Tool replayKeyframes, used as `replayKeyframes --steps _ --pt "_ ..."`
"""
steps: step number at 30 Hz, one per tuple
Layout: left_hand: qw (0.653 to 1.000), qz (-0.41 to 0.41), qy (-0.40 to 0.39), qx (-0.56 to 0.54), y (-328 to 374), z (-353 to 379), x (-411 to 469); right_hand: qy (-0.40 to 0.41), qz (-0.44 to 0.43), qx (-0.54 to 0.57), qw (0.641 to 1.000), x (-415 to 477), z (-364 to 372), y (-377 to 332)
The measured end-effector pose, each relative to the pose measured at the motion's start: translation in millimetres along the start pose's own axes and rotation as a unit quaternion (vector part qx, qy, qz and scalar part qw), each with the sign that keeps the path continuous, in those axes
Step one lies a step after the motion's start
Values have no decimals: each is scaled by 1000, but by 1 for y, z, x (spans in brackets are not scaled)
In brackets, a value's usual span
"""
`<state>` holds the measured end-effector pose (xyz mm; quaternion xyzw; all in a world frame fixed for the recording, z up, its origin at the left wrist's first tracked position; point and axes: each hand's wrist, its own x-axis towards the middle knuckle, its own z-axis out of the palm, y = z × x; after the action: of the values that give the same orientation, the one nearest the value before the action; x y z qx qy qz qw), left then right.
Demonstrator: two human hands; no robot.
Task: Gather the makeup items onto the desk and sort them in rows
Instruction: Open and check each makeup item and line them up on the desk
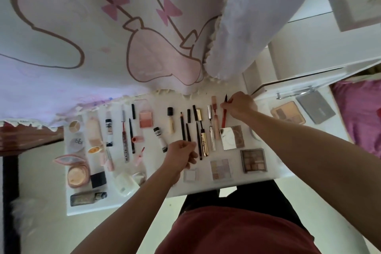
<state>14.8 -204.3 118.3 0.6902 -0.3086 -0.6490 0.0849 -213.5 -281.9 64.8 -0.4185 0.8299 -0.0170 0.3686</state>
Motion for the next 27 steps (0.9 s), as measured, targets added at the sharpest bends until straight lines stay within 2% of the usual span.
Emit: replayKeyframes --steps 3,8,16,27 --pt "1000 0 -1 -3 -1 0 -2 -9 -5 -9 1000 -4 2 4" --pt "1000 4 -7 -10 6 6 -2 14 -4 63 998 -8 -5 7" --pt "1000 7 -11 -6 6 8 -4 67 -44 -55 995 -2 -6 15" --pt "1000 7 6 -2 -6 -8 -6 53 -66 -9 996 -2 1 19"
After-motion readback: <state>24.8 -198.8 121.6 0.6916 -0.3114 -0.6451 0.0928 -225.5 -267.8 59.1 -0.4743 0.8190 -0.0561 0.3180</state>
